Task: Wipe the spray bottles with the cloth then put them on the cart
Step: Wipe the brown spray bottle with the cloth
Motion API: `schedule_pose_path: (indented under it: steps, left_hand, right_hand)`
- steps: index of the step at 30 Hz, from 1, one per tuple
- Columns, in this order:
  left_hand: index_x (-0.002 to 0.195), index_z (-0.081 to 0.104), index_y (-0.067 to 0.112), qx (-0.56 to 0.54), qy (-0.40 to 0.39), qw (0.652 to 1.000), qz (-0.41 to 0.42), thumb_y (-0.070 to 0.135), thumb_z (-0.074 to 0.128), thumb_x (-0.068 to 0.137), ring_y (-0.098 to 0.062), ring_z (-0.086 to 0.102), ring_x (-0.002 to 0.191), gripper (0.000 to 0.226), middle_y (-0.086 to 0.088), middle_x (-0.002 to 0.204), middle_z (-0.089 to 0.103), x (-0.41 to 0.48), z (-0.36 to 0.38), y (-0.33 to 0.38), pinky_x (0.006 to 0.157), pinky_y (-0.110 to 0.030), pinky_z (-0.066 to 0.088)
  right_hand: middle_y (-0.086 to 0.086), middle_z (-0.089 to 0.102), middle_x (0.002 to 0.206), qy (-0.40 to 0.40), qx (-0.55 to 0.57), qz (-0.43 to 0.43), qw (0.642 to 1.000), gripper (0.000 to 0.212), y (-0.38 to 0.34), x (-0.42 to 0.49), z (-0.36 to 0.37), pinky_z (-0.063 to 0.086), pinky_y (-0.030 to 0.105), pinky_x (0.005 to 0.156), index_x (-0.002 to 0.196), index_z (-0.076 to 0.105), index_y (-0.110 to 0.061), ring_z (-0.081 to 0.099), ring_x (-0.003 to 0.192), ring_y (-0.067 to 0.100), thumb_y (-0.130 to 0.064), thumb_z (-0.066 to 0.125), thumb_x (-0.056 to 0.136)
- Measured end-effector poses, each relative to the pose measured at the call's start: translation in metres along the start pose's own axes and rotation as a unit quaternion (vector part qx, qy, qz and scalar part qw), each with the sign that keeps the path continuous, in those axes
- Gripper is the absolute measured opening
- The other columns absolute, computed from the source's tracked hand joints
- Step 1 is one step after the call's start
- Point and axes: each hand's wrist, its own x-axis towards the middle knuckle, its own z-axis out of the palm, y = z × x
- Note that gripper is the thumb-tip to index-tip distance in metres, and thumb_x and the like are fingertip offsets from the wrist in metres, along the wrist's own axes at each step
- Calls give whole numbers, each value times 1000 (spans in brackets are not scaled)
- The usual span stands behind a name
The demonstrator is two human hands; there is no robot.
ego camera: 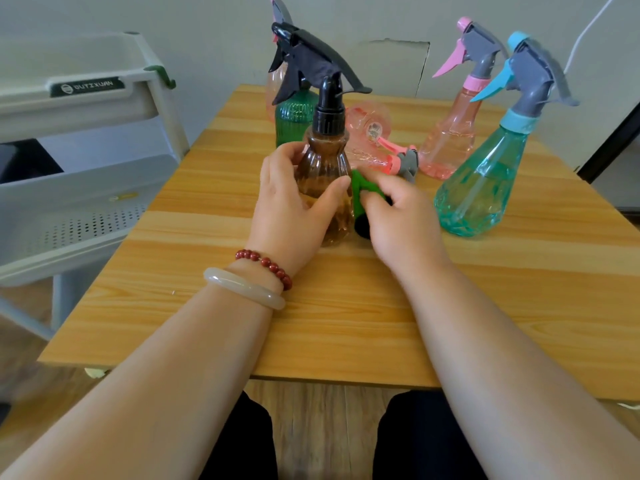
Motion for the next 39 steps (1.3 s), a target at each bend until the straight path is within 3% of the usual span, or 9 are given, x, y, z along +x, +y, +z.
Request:
schedule_pose_path:
  steps: [6, 9, 12, 15, 20, 23, 26, 32, 39]
  left_hand:
    - [137, 39, 31, -46, -20, 999, -9, 45, 57, 89, -9, 49, 126, 54, 9, 133, 54, -1, 2, -1, 106, -35, 43]
    - [144, 36, 25, -66, -37, 997, -18, 32, 58, 96, 5, 55, 110, 54, 7, 133, 54, 0, 0, 1, 94, -14, 45]
    - [146, 35, 21, -27, -37, 999, -2, 39, 63, 94, -3, 50, 121, 62, 9, 135, 47, 0, 1, 1, 104, -19, 41]
    - [148, 36, 20, -10, -29, 999, -11, 40, 64, 93, -7, 43, 124, 65, 6, 135, 41, 1, 2, 0, 107, -17, 37]
    - [145, 43, 22, -23, -41, 999, 4, 34, 62, 95, -9, 47, 124, 54, 10, 127, 49, 1, 1, 2, 106, -24, 40]
    - [144, 43, 21, -31, -40, 999, -4, 32, 61, 96, -3, 47, 123, 53, 13, 130, 51, 1, 0, 4, 100, -12, 37]
    - [145, 43, 20, -39, -44, 998, -8, 33, 59, 96, -6, 48, 125, 53, 10, 134, 53, 1, 0, 3, 108, -28, 41]
    - [146, 42, 20, -52, -49, 997, -5, 29, 59, 98, -5, 50, 124, 52, 8, 134, 54, -1, 0, 4, 107, -29, 43]
    - [149, 38, 24, -70, -64, 995, -21, 42, 52, 94, -4, 52, 124, 59, 7, 140, 54, -1, 1, 4, 107, -34, 44]
  right_hand:
    - [-13, 54, 132, 21, 60, -108, 992, 41, -6, -4, 3, 34, 4, 102, 139, 51, -20, 46, 128, 0, -14, 52, 99]
    - [-11, 62, 113, -2, -20, -35, 999, 34, -2, 0, -1, 41, 8, 78, 132, 59, -23, 56, 111, 8, -17, 52, 100]
    - [-8, 63, 116, -26, -78, 18, 996, 34, 2, 2, -2, 38, 18, 75, 133, 58, -27, 55, 105, 10, -21, 49, 101]
    - [-17, 60, 103, -7, -44, -3, 999, 32, -1, 1, -2, 38, 3, 65, 130, 61, -26, 56, 93, 1, -19, 50, 101]
    - [-16, 55, 126, 31, 77, -125, 989, 39, -6, -2, 0, 33, 0, 96, 138, 53, -19, 48, 122, -5, -10, 50, 100]
    - [-22, 64, 95, -3, -10, -22, 1000, 32, 2, 6, -4, 39, 2, 69, 119, 67, -30, 60, 94, 6, -12, 52, 98]
    - [-23, 60, 80, -13, -60, 25, 998, 29, 8, 9, -9, 38, 6, 60, 100, 68, -38, 60, 84, 12, -14, 54, 96]
    - [-13, 58, 129, 47, 83, -122, 988, 38, -6, -2, 0, 35, 2, 98, 136, 55, -18, 49, 122, -7, -10, 51, 99]
    - [-8, 68, 84, 16, -50, 13, 999, 27, 4, 6, -8, 46, 23, 64, 112, 71, -22, 61, 74, 12, -14, 50, 97]
